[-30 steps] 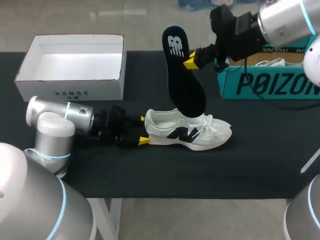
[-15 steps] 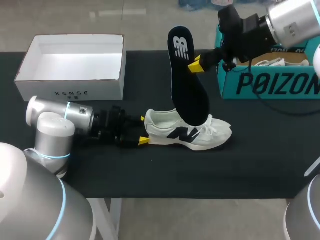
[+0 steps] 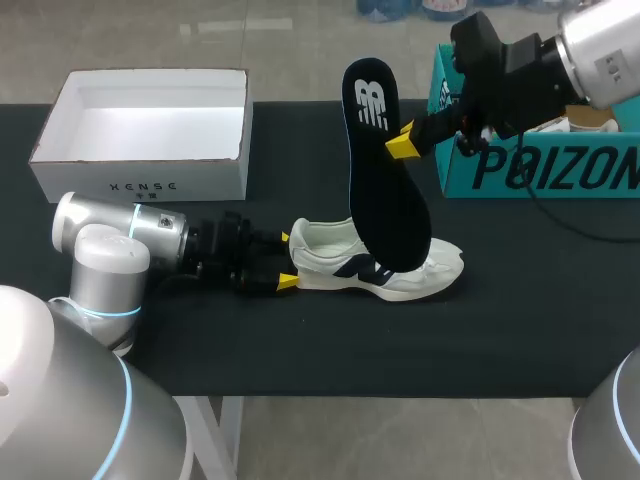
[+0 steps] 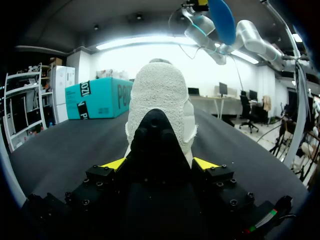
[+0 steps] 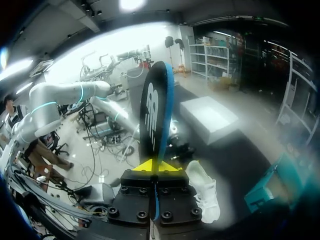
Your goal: Take the shoe out of the shoebox, open the shoe tongue, remove and reinsert the insole, then place the shoe into the shoebox
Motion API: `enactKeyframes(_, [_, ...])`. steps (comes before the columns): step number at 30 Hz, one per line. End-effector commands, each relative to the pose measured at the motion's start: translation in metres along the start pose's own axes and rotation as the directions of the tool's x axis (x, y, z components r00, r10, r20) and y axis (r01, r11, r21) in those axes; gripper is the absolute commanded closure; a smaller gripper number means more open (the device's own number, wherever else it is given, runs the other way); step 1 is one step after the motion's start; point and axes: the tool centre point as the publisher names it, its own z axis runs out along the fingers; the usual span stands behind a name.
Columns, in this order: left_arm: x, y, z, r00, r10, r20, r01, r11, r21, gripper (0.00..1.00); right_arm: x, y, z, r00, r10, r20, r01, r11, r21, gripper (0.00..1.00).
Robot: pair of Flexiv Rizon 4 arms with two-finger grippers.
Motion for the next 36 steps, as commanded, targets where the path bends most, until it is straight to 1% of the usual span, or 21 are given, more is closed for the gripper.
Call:
enactKeyframes(1, [-0.0002, 0.0041, 0.0036, 1.0, 0.001, 0.001, -0.001, 1.0, 0.001, 1.0, 0.0215, -0.0083, -0.0216, 0.998, -0.001, 0.056, 0.002, 1.0, -0.012, 1.0])
enactKeyframes(4, [-0.0002, 0.0041, 0.0036, 1.0, 0.001, 0.001, -0.001, 1.0, 0.001, 1.0, 0.0266, -0.0084, -0.0293, 0.997, 0.002, 0.075, -0.001, 1.0, -0.019, 1.0])
enactKeyframes(5, [-0.0002, 0.0041, 0.0036, 1.0, 0.001, 0.001, -0.001, 1.0, 0.001, 1.0, 0.0282, -0.0073, -0.0308, 0.997, -0.011, 0.077, 0.014, 0.999, -0.033, 1.0])
enactKeyframes(28, [0.0003, 0.0044, 0.0027, 1.0, 0.004, 0.003, -0.004, 1.0, -0.006, 1.0, 0.0282, -0.0073, -0.0308, 0.997, -0.011, 0.077, 0.014, 0.999, -0.033, 1.0])
enactKeyframes(29, [0.0007, 0.0044, 0.0019, 1.0, 0.0, 0.004, 0.0, 1.0, -0.012, 0.83, 0.0282, -0.0073, -0.0308, 0.997, -0.011, 0.077, 0.014, 0.999, -0.033, 1.0])
enactKeyframes(30, [0.0008, 0.0043, 0.0009, 1.0, 0.0, 0.007, 0.0, 1.0, -0.025, 0.63, 0.0282, -0.0073, -0.0308, 0.997, -0.011, 0.077, 0.014, 0.999, -0.033, 1.0])
enactKeyframes(31, [0.0008, 0.0044, 0.0001, 1.0, 0.005, 0.006, -0.005, 0.999, -0.034, 0.51, 0.0282, -0.0073, -0.0308, 0.997, -0.011, 0.077, 0.014, 0.999, -0.033, 1.0])
enactKeyframes(33, [0.0009, 0.004, -0.0025, 1.0, 0.012, 0.01, -0.012, 0.998, -0.057, 0.0, 0.0282, -0.0073, -0.0308, 0.997, -0.011, 0.077, 0.014, 0.999, -0.033, 1.0])
enactKeyframes(36, [0.0011, 0.0038, -0.0057, 1.0, 0.017, 0.007, -0.017, 0.997, -0.075, 0.0, 0.0282, -0.0073, -0.0308, 0.997, -0.011, 0.077, 0.014, 0.999, -0.033, 1.0])
